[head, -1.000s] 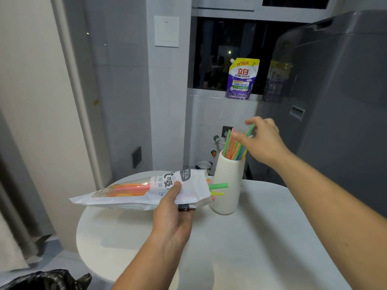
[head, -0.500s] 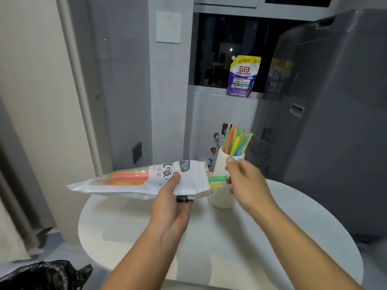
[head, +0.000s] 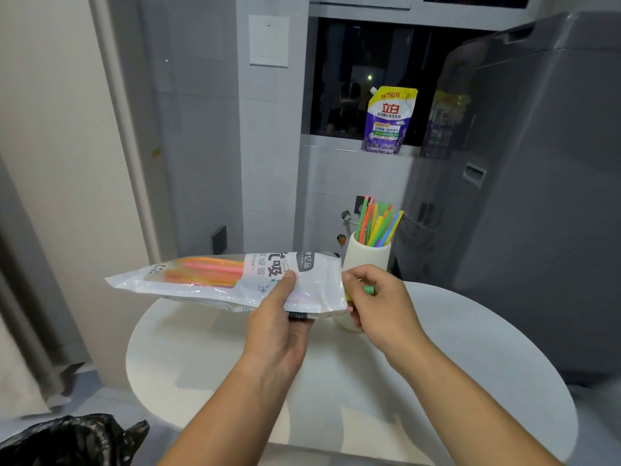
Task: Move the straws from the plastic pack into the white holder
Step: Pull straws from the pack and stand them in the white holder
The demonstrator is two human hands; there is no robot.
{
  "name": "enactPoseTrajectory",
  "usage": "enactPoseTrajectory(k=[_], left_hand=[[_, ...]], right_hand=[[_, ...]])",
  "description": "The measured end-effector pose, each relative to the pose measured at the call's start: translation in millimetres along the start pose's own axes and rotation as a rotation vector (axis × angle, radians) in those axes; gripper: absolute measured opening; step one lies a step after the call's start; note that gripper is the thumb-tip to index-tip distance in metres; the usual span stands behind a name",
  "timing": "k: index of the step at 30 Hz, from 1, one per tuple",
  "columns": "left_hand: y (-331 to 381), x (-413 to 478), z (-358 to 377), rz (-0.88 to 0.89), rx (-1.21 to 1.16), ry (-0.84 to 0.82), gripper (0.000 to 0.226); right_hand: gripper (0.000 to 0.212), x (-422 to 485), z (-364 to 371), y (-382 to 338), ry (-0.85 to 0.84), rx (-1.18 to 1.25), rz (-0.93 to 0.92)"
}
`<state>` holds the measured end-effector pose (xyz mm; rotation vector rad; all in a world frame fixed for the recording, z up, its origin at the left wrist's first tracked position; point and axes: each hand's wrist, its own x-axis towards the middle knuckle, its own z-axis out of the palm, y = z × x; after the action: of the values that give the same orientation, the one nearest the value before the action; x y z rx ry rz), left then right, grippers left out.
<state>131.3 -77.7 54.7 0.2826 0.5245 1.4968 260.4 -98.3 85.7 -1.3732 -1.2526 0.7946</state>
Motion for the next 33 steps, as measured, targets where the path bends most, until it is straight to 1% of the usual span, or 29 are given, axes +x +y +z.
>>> enactPoseTrajectory(k=[5, 9, 11, 14, 15, 20, 24, 26, 28, 30, 33], left_hand=[[2.2, 6.0, -2.5, -0.001, -0.039, 0.008, 0.039], [7.0, 3.5, -1.6, -0.050, -0.063, -0.003, 0.030], [6.0, 2.8, -1.7, -0.062, -0.063, -0.003, 0.033], [2.7, 6.8, -3.9, -0.037, -0.063, 0.017, 0.044], [1.6, 8.0, -4.4, -0.029, -0.061, 0.019, 0.046], [6.1, 6.2, -4.7, -0.034, -0.061, 0.009, 0.041], [11.3, 11.8, -7.6, -0.032, -0.095, 0.024, 0.047], [11.1, 10.9, -6.5, -0.039, -0.089, 0.020, 0.044], [9.5, 11.2, -6.6, -0.045, -0.093, 0.019, 0.043], [7.8, 12.9, -7.6, -0.045, -0.103, 0.028, 0.045], [6.6, 16.4, -9.9, -0.035, -0.096, 0.029, 0.046]], right_hand=[[0.019, 6.7, -5.9, 9.4, 0.070, -0.075, -0.083], [0.018, 10.4, -12.8, 12.9, 0.138, -0.097, -0.103], [0.018, 9.0, -13.3, 11.5, 0.152, -0.038, -0.080], [0.020, 2.0, -10.9, 4.9, 0.094, 0.150, -0.022], [0.020, 0.2, -10.1, 3.1, 0.077, 0.174, -0.016], [0.021, 3.5, -12.6, 0.2, 0.071, 0.148, -0.020], [0.026, 12.0, -27.1, 0.9, 0.089, 0.151, -0.020], [0.025, 13.0, -30.9, 2.2, 0.083, 0.166, -0.023], [0.023, 11.8, -29.6, 3.7, 0.096, 0.238, -0.026], [0.023, 9.9, -25.2, 4.8, 0.108, 0.372, -0.014], [0.021, 5.0, -16.2, 6.7, 0.062, 0.482, 0.023]])
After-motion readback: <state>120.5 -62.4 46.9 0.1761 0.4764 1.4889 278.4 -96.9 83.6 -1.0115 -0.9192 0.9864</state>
